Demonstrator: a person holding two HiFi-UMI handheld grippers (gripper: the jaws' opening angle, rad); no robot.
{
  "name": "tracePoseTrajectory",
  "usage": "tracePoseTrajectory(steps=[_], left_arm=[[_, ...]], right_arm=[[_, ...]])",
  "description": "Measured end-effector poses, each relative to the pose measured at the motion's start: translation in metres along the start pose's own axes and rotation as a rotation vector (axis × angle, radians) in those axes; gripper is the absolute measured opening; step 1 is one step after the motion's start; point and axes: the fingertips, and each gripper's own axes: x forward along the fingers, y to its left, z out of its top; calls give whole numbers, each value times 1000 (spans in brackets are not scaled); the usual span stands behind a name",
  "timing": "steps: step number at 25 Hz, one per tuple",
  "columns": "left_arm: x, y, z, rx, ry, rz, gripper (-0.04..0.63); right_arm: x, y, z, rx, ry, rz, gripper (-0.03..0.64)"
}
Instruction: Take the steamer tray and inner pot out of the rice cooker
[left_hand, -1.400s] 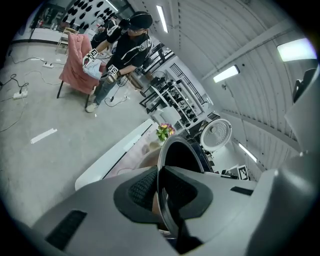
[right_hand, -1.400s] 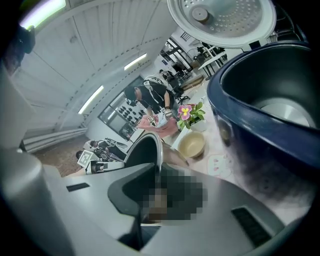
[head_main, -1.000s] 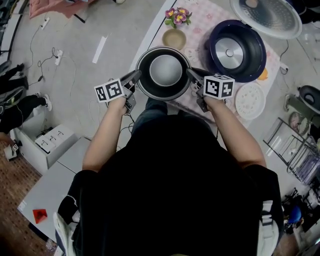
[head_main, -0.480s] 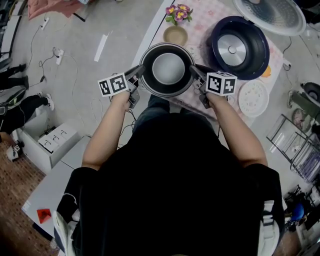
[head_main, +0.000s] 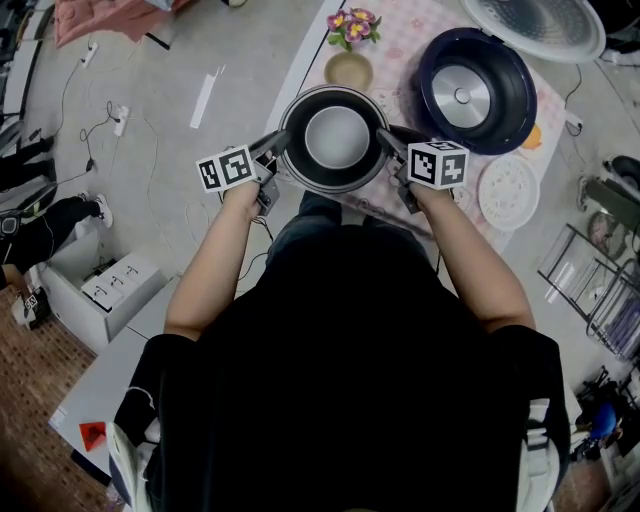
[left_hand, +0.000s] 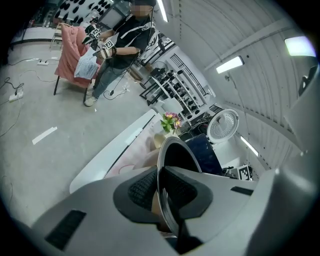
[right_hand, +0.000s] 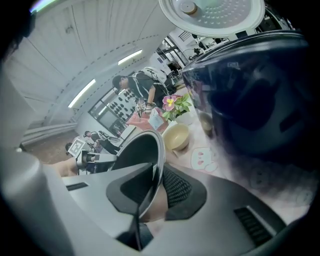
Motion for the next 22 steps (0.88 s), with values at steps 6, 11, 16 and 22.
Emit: tracePoseTrajectory(steps=[6,11,16,22], left_arm=[[-1,0,2,63,28,23,58],[-9,0,16,97,20,44,58],[-17,-2,48,182,-16,83,60],[-11,-50,78,359,-18,38,60]], right_arm=[[3,0,-1,-124,42,-73,84],[-4,0,11,-215,21,-144,91],[-17,14,28,-259,-20,-147,115],[-46,38,58,-297,-116,-139,126]])
